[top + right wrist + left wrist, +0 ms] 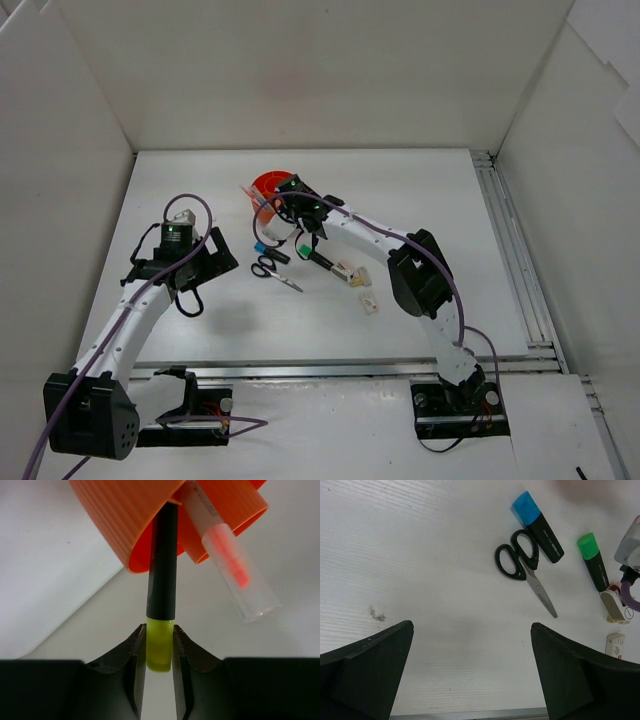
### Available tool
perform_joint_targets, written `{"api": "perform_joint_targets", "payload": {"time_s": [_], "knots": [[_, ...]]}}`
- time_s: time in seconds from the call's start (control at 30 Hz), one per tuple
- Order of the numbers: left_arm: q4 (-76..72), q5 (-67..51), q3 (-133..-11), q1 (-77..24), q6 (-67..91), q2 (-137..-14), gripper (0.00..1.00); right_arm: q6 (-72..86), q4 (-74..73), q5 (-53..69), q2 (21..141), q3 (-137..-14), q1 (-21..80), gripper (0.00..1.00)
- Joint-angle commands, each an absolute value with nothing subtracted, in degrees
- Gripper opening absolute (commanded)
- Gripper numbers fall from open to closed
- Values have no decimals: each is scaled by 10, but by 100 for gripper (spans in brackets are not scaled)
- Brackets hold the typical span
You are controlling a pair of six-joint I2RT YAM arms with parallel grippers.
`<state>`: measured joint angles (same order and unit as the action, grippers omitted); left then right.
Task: Sort the stationery into containers
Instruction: Place the pen in the storage box.
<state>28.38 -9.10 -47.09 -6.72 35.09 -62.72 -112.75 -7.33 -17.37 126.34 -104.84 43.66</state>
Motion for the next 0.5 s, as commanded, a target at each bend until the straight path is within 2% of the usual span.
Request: {"api": "perform_joint_targets", "payload": {"time_s": [0.0, 0.1, 0.17, 0.27, 0.47], "knots": [[258, -101, -475, -63, 341, -623, 99, -1189, -4, -156, 1263, -1055, 438, 27], [257, -101, -474, -58, 339, -628, 100, -1186, 14, -136, 1270, -1062, 437, 40], [254, -103, -474, -58, 338, -634, 99, -1186, 22, -136, 1269, -1063, 437, 43], [254, -106, -480, -58, 336, -642, 99, -1177, 40, -142, 1263, -1059, 439, 54], [256, -124, -504, -58, 350, -660, 100, -1083, 62, -170, 1206, -1048, 440, 65]]}}
